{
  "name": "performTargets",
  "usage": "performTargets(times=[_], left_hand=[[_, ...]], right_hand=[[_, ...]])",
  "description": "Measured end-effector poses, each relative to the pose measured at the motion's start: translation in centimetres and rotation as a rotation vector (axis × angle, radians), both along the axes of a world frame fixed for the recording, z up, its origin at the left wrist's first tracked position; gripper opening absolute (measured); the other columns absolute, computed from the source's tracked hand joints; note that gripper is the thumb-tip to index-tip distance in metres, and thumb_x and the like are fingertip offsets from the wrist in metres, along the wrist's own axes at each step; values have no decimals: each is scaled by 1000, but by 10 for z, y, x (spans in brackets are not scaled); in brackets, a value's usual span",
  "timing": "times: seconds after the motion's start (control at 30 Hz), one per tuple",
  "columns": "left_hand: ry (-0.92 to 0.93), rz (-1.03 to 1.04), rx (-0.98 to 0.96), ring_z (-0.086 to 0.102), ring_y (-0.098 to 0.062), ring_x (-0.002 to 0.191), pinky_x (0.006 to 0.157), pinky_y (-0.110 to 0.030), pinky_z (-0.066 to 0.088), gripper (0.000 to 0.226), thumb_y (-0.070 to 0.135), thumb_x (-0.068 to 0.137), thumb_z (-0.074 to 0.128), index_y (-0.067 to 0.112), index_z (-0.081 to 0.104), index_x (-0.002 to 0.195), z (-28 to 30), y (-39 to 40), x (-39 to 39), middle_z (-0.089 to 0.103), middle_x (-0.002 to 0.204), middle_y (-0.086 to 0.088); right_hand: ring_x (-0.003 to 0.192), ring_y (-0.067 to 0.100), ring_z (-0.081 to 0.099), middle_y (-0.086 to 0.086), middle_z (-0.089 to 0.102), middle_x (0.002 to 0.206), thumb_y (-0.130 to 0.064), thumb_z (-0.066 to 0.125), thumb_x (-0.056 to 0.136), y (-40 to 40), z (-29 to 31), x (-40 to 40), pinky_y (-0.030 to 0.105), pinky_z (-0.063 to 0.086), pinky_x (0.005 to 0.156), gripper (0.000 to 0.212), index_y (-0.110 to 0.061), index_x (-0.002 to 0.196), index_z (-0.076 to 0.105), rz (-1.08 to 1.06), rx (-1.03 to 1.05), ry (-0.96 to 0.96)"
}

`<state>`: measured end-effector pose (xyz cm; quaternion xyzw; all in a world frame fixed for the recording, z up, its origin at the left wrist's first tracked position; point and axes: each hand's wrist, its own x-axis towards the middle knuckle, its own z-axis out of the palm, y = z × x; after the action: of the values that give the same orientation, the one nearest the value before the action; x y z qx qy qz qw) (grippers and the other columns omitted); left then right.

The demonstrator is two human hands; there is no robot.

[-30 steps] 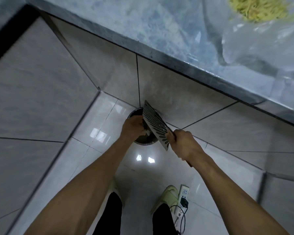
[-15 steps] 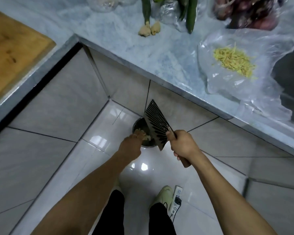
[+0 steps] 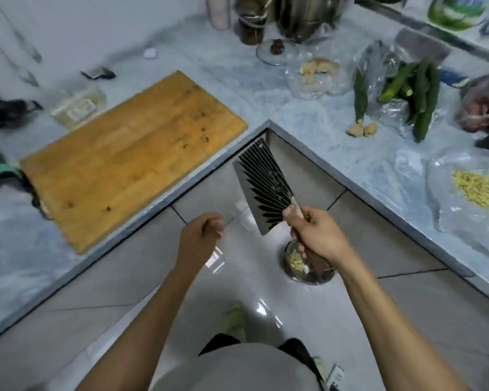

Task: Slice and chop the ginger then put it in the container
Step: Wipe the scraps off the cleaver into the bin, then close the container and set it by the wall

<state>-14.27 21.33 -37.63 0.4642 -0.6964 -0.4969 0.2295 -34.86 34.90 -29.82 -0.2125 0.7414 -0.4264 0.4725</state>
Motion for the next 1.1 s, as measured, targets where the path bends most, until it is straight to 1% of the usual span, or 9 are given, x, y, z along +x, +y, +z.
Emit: performTargets(times=[0.1, 0.3, 0.37, 0.47, 0.6, 0.7, 0.83, 0.97, 1.1], left_hand=[[37, 110, -28, 62, 2, 64, 63, -11, 47, 22, -12, 96, 47, -4, 65, 106, 28, -37, 41, 65, 78, -5], [34, 326, -87, 62, 7, 65, 61, -8, 46, 15, 1, 98, 54, 4, 67, 104, 66, -101, 81, 67, 80, -1], [26, 378, -81, 60, 4, 65, 59, -11, 46, 13, 3, 97, 57, 5, 68, 103, 70, -119, 82, 67, 82, -6], [7, 445, -68, 64, -5, 76, 71, -22, 50, 12, 6, 97, 58, 12, 69, 99, 69, -151, 74, 70, 90, -6], [-27, 492, -38, 65, -11, 86, 76, -24, 50, 14, 10, 97, 59, 10, 72, 98, 58, -199, 45, 72, 92, -2], [-61, 517, -6, 64, -14, 82, 71, -23, 46, 16, 11, 97, 59, 17, 72, 89, 51, -224, 12, 72, 87, -2], [-42, 520, 77, 66, -14, 83, 78, -24, 47, 24, 5, 95, 59, 25, 70, 88, 45, -263, -42, 73, 87, -4], [-64, 450, 133, 62, 8, 74, 68, -6, 43, 19, 9, 98, 57, 20, 72, 99, 52, -303, -95, 73, 88, 2], [-86, 364, 122, 65, -6, 88, 71, -6, 44, 18, 12, 98, 56, 19, 73, 102, 52, -336, -139, 73, 91, 3]], right_hand=[[39, 13, 46, 2, 52, 56, -30, 61, 102, -49, 10, 19, 25, 42, 39, 29, -12, 81, 52, 111, -61, -14], [41, 14, 47, 3, 54, 58, -26, 61, 102, -143, 15, 35, 27, 43, 39, 25, -9, 85, 53, 287, -127, -38], [41, 15, 48, 4, 54, 57, -25, 60, 102, -172, 10, 33, 27, 42, 40, 26, -8, 83, 54, 333, -134, -27], [40, 19, 48, 6, 55, 55, -25, 58, 103, -217, 2, 22, 27, 41, 40, 32, -7, 78, 52, 381, -145, -22], [44, 23, 54, 19, 60, 59, -27, 54, 105, -270, -7, -4, 29, 44, 44, 40, -4, 72, 55, 464, -163, 69], [44, 19, 56, 9, 60, 55, -25, 52, 106, -305, -15, -41, 29, 45, 47, 39, -2, 74, 56, 455, -121, 71], [50, 27, 53, 15, 59, 57, -29, 53, 105, -359, -22, -108, 35, 42, 52, 44, -1, 72, 58, 403, -52, 86], [44, 19, 50, 13, 57, 60, -29, 57, 103, -406, -27, -173, 28, 41, 45, 35, -4, 79, 58, 351, -14, 38], [38, 14, 47, 8, 56, 52, -30, 59, 102, -438, -46, -214, 22, 40, 40, 42, -5, 68, 54, 382, 18, 53]])
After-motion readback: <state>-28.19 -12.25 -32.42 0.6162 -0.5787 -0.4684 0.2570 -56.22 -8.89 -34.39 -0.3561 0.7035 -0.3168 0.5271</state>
